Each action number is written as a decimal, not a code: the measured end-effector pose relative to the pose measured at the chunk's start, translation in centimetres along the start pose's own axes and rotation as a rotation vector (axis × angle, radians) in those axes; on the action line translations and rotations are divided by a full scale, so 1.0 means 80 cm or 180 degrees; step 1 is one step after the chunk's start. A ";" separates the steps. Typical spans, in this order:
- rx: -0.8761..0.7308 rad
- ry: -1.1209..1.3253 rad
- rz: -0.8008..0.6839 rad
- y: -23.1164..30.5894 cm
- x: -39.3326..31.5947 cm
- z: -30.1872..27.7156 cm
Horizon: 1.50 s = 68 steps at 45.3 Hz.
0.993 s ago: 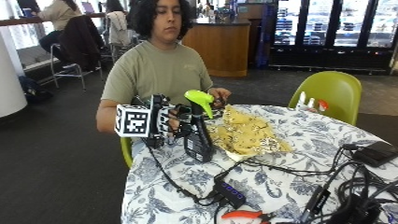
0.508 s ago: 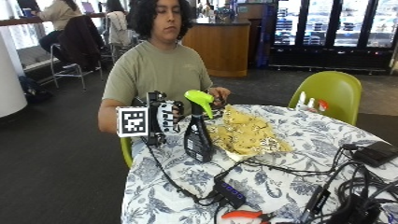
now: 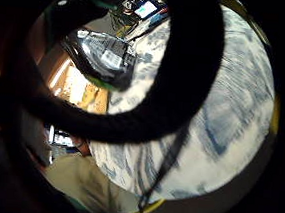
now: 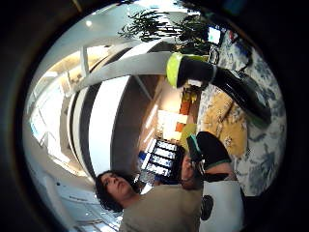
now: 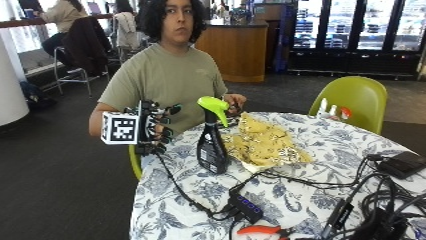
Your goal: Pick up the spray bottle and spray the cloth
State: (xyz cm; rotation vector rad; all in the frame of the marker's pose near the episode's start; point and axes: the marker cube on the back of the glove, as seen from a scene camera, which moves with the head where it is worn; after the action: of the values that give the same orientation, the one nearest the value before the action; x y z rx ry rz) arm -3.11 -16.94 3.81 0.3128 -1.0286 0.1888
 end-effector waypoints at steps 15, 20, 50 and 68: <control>0.0056 0.0139 0.0042 0.125 0.010 -0.056; 0.0113 0.0197 -0.0038 0.157 0.006 -0.071; 0.0101 0.0109 -0.0166 0.093 -0.004 -0.029; -0.0212 0.0138 -0.0296 -0.054 -0.009 0.050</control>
State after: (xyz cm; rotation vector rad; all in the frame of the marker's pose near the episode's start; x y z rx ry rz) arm -5.41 -22.35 4.35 0.2942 -0.9733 0.0770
